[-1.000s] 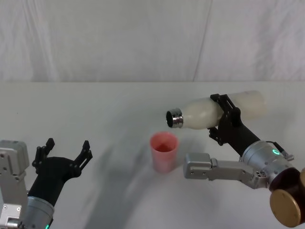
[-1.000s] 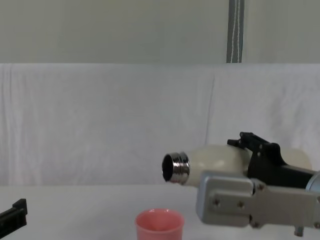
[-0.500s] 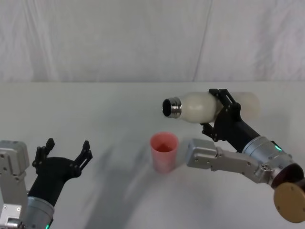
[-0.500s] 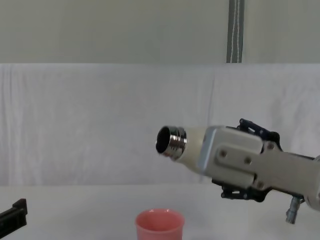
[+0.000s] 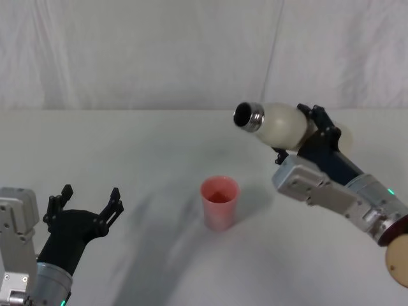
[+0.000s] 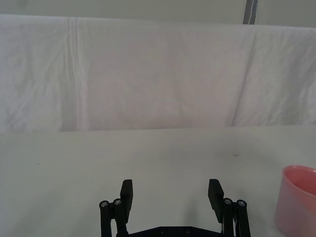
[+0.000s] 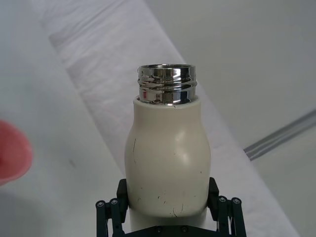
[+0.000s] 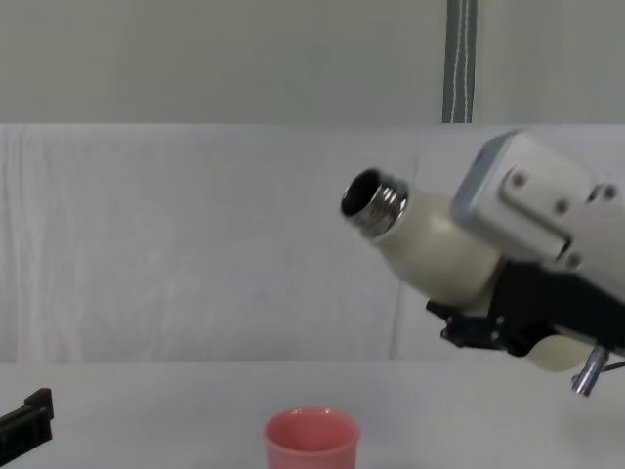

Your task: Grasp the thermos with one hand and pour water into the cup lid.

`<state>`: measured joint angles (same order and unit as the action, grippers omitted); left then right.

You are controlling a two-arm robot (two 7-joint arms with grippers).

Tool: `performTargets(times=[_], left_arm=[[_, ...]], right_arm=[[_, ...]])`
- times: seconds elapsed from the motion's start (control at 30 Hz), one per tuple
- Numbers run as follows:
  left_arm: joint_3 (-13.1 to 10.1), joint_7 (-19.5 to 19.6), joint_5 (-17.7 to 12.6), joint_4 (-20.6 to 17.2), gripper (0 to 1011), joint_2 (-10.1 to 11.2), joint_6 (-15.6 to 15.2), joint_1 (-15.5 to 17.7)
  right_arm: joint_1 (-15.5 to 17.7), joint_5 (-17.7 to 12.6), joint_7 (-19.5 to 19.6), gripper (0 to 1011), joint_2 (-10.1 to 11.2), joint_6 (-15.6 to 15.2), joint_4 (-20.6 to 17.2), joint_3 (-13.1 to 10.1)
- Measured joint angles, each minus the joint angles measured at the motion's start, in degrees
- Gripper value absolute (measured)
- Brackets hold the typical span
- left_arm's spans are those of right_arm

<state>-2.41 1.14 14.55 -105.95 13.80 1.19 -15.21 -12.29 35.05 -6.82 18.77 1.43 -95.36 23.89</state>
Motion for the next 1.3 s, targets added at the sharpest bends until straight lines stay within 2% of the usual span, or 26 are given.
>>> performTargets(times=[0.03, 0.07, 0.1, 0.13, 0.17, 0.27, 0.37, 0.57, 1.03, 1.3], left_arm=[[0.0, 0.0, 0.0, 0.0, 1001, 0.0, 0.0, 0.0], [0.0, 0.0, 0.0, 0.0, 1001, 0.0, 0.0, 0.0], [0.0, 0.0, 0.0, 0.0, 1001, 0.0, 0.0, 0.0], [-0.01, 0.0, 0.0, 0.0, 1001, 0.0, 0.0, 0.0], [0.0, 0.0, 0.0, 0.0, 1001, 0.0, 0.0, 0.0], [0.0, 0.0, 0.0, 0.0, 1001, 0.0, 0.0, 0.0], [0.0, 0.0, 0.0, 0.0, 1001, 0.0, 0.0, 0.0], [0.0, 0.0, 0.0, 0.0, 1001, 0.0, 0.0, 0.0], [0.0, 0.0, 0.0, 0.0, 1001, 0.0, 0.0, 0.0], [0.0, 0.0, 0.0, 0.0, 1001, 0.0, 0.0, 0.0]], right_arm=[[0.37, -1.54, -0.18, 951, -0.19, 0.42, -0.25, -0.88], [0.37, -1.54, -0.18, 951, -0.19, 0.42, -0.25, -0.88], [0.76, -3.55, -0.44, 952, -0.43, 0.81, -0.49, -1.83], [0.95, -4.34, -0.64, 951, -0.55, 0.96, -0.57, -2.24], [1.36, -6.61, -1.1, 951, -0.89, 1.3, -0.7, -3.31], [1.99, -10.25, -1.81, 951, -1.58, 1.78, -0.79, -4.98], [2.9, -16.5, -3.13, 951, -2.92, 2.56, -0.77, -7.57], [4.03, -24.16, -4.37, 951, -4.67, 2.75, -0.61, -10.81], [6.67, -35.0, -5.0, 951, -7.28, 1.61, 0.61, -15.39], [7.55, -38.61, -5.09, 951, -8.38, 1.68, 2.28, -16.06]])
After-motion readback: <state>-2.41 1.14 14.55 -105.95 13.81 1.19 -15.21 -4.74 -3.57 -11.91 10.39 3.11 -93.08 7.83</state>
